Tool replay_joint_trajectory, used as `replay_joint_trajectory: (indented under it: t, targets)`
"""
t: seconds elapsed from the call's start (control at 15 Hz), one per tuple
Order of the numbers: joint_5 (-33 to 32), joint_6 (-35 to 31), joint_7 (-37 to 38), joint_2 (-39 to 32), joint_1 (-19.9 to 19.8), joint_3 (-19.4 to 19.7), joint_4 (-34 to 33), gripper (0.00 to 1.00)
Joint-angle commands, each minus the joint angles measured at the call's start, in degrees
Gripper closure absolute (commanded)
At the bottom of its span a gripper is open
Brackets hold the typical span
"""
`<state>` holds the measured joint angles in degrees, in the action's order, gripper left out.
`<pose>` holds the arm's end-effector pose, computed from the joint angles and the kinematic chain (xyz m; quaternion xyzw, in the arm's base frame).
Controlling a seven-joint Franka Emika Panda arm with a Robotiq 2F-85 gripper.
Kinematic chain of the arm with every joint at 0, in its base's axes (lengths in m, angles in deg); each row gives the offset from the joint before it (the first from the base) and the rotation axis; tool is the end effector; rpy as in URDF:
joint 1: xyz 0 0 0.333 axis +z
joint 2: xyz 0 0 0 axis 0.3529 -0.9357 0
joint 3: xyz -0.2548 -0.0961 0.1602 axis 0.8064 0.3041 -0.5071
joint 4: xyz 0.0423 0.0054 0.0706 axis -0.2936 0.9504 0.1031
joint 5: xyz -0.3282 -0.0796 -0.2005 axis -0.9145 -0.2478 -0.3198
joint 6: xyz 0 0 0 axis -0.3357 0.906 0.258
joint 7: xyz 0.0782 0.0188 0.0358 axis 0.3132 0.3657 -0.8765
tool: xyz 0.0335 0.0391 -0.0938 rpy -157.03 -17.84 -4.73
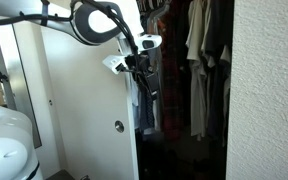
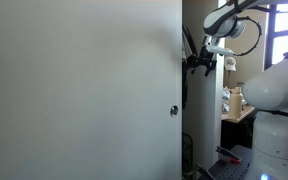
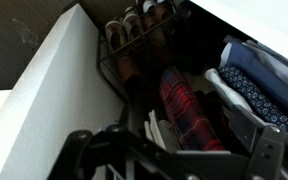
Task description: Open the closet door
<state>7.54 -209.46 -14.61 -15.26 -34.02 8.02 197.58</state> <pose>0.3091 -0.1787 0.5271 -0.9515 0.2425 -0.1850 0.0403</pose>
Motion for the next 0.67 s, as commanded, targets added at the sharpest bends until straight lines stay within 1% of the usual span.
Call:
replay_joint_trajectory:
  t: [0.0, 0.2, 0.47, 0.6]
  targets:
    - [1.79, -3.95, -2.51, -5.84, 1.40, -0.06, -1.64, 0.00]
    - [4.65, -5.07, -6.09, -9.12, 4.27, 0.73, -2.95, 0.00]
    - [8.35, -7.01, -10.12, -12.53, 6.76, 0.91, -4.88, 0.00]
    - [10.83, -8.05, -12.85, -14.19, 8.46, 1.62, -5.97, 0.00]
